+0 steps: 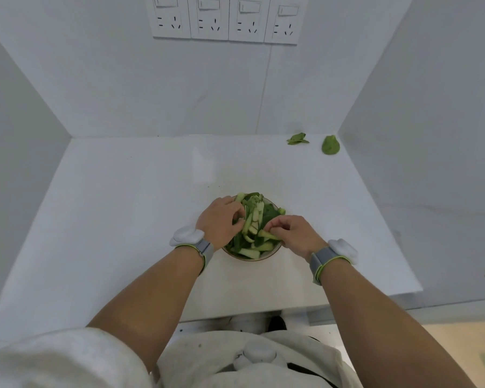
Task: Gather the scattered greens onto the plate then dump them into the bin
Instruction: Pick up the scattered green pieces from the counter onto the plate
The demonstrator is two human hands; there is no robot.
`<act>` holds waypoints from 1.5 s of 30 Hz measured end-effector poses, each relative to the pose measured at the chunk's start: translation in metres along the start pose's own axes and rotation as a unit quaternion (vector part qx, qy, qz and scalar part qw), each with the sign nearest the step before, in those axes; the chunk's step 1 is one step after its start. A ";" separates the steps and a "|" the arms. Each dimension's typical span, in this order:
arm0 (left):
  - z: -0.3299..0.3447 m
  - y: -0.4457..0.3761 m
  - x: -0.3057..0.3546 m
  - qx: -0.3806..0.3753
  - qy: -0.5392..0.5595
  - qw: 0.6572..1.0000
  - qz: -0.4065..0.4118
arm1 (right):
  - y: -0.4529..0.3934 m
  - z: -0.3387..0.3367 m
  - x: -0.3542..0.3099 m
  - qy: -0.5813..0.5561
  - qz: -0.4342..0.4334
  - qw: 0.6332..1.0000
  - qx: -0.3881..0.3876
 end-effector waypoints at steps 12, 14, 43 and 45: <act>0.003 -0.007 0.015 0.043 0.010 0.999 0.009 | 0.013 -0.022 0.006 -0.050 0.010 0.991 -0.122; 0.004 -0.008 0.016 0.046 0.005 0.999 0.007 | 0.010 -0.018 0.000 0.032 -0.015 0.991 -0.128; 0.037 -0.121 0.082 0.051 0.006 0.998 0.023 | -0.046 -0.091 0.066 0.115 0.050 0.957 0.261; 0.047 -0.141 0.090 0.033 0.003 0.999 0.026 | -0.054 -0.106 0.074 0.117 0.053 0.957 0.261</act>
Point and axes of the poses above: each hand's wrist, its own y-axis away from the middle knuckle, its own z-axis out of the palm, x = y × z, the point moved 1 cm from there along -y, towards the middle knuckle, and after that the axes turned 1 degree about z, right-handed, at the moved point
